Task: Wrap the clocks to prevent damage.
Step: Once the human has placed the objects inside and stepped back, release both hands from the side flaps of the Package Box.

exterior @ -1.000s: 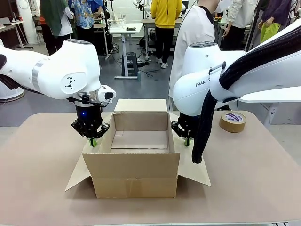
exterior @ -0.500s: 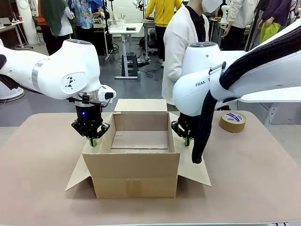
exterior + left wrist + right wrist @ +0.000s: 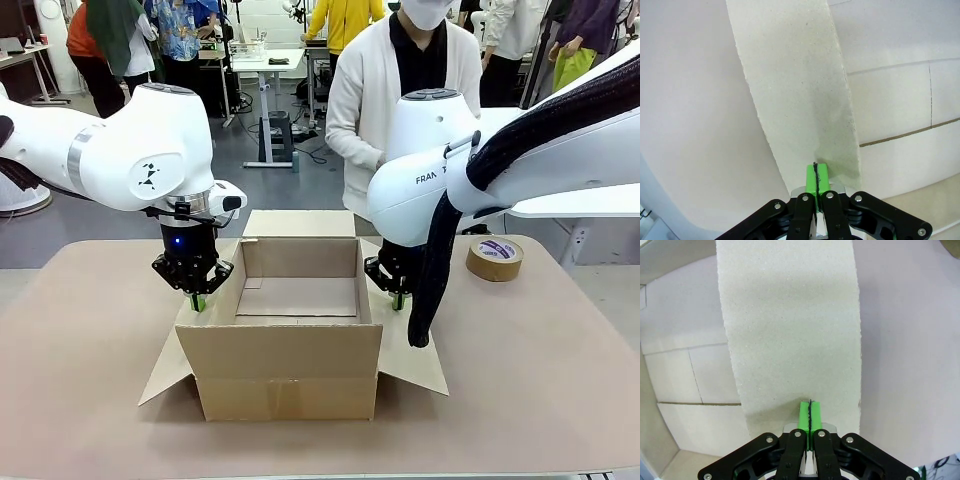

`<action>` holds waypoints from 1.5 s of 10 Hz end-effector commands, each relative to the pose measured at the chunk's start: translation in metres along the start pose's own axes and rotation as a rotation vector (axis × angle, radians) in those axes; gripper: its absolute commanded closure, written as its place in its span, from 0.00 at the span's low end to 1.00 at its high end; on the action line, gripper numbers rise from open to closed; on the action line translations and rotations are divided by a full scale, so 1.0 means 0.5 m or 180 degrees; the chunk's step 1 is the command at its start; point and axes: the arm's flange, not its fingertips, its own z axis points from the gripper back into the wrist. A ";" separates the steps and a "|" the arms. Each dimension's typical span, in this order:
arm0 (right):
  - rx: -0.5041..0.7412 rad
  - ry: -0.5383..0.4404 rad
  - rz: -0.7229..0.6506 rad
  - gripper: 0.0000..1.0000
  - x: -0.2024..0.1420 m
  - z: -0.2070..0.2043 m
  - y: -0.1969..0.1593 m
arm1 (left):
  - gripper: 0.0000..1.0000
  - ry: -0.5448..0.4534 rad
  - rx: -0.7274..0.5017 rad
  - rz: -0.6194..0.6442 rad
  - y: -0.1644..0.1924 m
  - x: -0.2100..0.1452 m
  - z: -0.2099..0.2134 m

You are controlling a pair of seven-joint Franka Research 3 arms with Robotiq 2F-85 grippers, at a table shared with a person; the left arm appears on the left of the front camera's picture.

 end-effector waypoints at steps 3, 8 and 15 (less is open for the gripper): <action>-0.0001 0.0001 0.0003 0.99 -0.002 -0.001 0.002 | 1.00 0.0009 0.0023 -0.0014 0.000 0.003 -0.002; -0.0001 0.0001 0.0003 0.99 -0.002 -0.001 0.002 | 1.00 0.0009 0.0023 -0.0014 0.000 0.003 -0.002; -0.0001 0.0001 0.0003 0.99 -0.002 -0.001 0.002 | 1.00 0.0009 0.0023 -0.0014 0.000 0.003 -0.002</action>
